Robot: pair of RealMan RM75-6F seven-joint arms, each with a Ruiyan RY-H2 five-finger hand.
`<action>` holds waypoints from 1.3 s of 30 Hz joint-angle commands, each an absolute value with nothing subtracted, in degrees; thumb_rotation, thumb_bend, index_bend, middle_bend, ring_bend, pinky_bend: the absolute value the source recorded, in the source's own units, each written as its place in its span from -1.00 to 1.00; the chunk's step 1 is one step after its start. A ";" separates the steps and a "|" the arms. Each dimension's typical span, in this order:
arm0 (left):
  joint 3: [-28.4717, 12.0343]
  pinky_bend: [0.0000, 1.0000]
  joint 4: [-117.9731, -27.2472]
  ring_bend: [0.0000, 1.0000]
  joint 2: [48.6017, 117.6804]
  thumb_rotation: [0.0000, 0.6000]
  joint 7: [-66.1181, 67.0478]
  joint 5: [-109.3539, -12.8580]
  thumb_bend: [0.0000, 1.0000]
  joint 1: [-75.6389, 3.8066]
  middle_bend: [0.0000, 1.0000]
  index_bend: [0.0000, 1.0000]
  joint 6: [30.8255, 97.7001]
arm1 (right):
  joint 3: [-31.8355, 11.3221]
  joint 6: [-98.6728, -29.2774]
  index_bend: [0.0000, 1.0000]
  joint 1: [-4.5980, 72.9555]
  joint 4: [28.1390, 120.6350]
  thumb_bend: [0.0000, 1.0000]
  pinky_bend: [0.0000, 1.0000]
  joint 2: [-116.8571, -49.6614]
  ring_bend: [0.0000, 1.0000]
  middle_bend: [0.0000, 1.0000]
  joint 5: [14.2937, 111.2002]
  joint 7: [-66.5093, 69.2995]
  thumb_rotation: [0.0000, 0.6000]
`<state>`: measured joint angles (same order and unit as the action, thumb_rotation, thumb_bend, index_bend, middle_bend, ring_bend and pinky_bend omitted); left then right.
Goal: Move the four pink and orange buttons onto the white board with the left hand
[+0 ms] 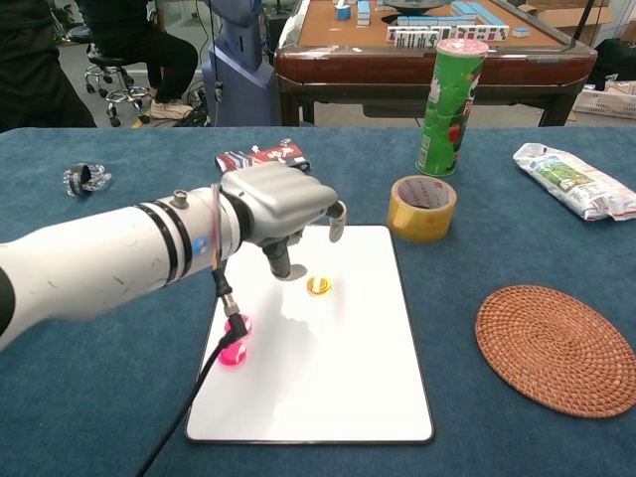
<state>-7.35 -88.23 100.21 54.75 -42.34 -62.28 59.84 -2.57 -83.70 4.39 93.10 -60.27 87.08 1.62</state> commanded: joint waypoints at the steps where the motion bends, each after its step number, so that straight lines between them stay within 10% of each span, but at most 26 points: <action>1: -7.10 1.00 -89.67 1.00 98.85 1.00 54.88 -42.50 -0.29 -61.63 1.00 -0.30 61.06 | -2.50 -83.64 -0.19 4.42 93.14 -0.98 -0.36 -60.30 -0.51 -0.48 87.20 1.52 1.00; 18: 0.89 1.00 -100.87 1.00 81.83 1.00 49.58 -44.12 -0.29 -51.58 1.00 -0.17 65.81 | -2.33 -82.74 -0.19 4.77 93.24 -0.98 -0.36 -61.10 -0.51 -0.48 86.89 -0.40 1.00; 39: 3.93 1.00 -93.99 1.00 84.22 1.00 46.44 -45.28 -0.29 -46.67 1.00 -0.09 62.10 | -2.43 -82.55 -0.19 4.82 93.15 -0.98 -0.36 -61.15 -0.51 -0.48 86.43 -0.50 1.00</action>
